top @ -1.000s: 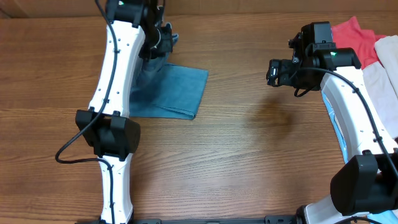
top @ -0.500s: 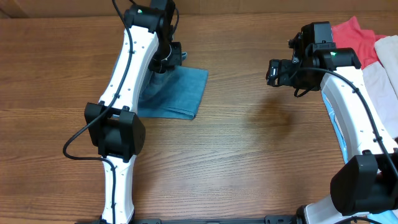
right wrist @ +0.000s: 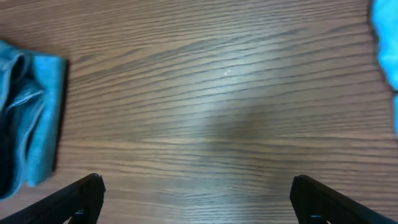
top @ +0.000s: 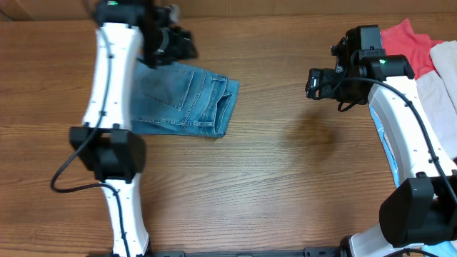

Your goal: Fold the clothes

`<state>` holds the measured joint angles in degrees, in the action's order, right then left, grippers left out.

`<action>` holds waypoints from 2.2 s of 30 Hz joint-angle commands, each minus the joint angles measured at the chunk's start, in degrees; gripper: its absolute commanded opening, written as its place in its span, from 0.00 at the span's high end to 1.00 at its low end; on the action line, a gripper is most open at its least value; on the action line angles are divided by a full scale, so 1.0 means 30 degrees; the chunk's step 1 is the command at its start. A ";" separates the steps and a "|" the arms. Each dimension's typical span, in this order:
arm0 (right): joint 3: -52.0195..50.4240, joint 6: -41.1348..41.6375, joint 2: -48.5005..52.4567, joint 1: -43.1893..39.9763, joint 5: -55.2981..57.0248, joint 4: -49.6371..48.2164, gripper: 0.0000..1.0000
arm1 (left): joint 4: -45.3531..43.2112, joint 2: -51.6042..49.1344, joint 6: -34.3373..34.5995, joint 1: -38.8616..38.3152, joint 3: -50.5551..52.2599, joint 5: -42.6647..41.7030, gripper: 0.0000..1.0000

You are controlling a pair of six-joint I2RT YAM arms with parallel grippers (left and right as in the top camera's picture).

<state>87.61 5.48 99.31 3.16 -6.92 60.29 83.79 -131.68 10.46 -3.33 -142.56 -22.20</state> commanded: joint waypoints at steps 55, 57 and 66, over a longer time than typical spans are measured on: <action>-0.0670 0.2419 0.8881 1.4418 -1.0076 -0.9318 0.64 | 0.1792 0.0561 -0.0350 0.3366 0.8721 0.5391 0.12; -0.0663 0.2419 0.8743 1.4309 -0.9974 -0.8553 0.59 | 0.2346 0.0561 -0.0350 0.3381 0.8721 0.5479 0.08; -0.0255 0.1654 0.5202 1.2080 -0.4386 -0.3184 0.50 | 0.3031 0.0561 0.1887 0.4218 0.8721 0.6266 0.06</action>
<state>85.47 12.12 122.19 41.85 -29.71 48.82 92.84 -131.66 11.99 7.40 -116.68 -4.78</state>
